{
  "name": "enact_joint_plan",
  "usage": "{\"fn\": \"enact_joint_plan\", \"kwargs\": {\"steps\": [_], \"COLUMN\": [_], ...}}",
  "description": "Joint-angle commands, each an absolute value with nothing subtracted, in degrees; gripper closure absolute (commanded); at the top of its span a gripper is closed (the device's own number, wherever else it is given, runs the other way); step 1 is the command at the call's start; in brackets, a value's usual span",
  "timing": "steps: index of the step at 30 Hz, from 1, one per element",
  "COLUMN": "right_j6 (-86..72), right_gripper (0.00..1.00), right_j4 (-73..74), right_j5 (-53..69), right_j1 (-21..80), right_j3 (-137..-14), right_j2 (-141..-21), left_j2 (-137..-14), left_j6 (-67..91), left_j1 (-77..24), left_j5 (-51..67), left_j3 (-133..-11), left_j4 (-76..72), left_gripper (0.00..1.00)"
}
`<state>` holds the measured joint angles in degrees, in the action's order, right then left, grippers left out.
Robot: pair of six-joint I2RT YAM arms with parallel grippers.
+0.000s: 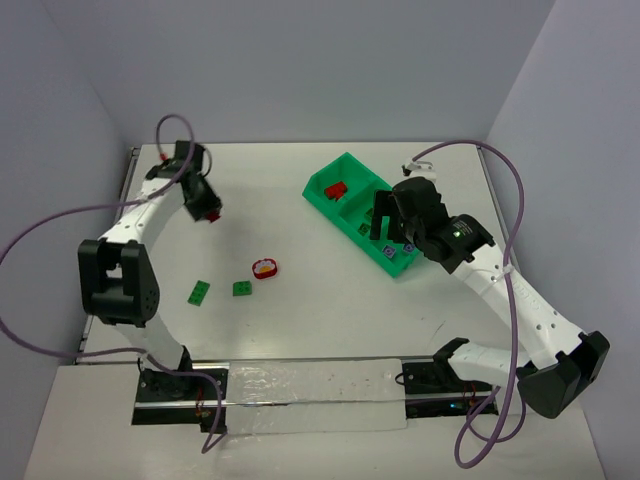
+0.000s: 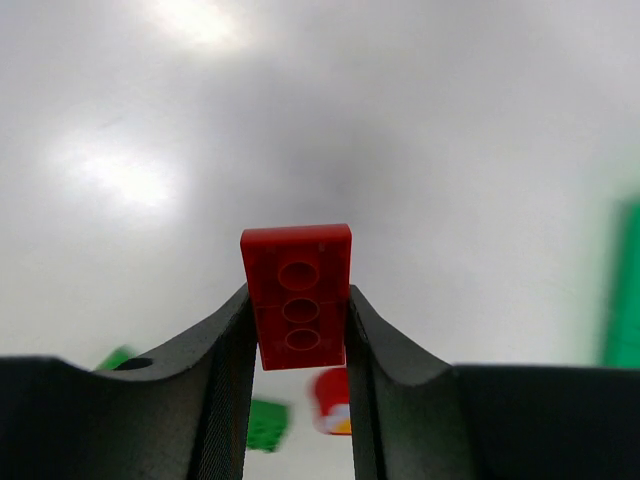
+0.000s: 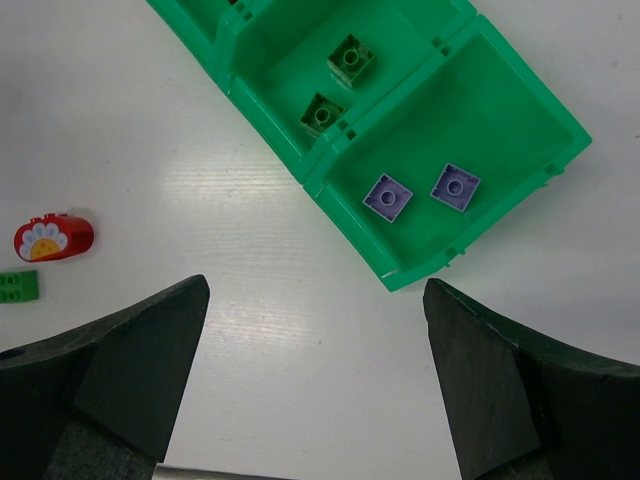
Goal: Sort the legos into containers by color
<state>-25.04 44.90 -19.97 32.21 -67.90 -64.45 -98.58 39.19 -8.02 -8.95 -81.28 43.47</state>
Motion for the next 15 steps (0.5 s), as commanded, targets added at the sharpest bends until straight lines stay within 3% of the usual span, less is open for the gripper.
{"fn": "enact_joint_plan", "kwargs": {"steps": [1,10,15], "right_j6": [-25.51,-26.79,-27.28], "right_gripper": [0.05,0.05,0.05], "right_j4": [44.09,45.91,47.23], "right_j5": [-22.17,-23.51,-23.94], "right_j1": [31.75,31.79,31.73], "right_j3": [-69.57,-68.82,-68.97], "right_j2": [-62.50,-60.71,-60.41], "left_j2": [-106.58,-123.64,-128.86], "left_j6": [34.45,32.42,34.47], "left_j1": [-18.07,-29.38,-31.70], "left_j5": [-9.12,0.39,8.87], "left_j3": [-97.14,-126.01,-130.08], "left_j4": [48.55,46.75,39.17], "left_gripper": [0.99,0.99,0.97]}}
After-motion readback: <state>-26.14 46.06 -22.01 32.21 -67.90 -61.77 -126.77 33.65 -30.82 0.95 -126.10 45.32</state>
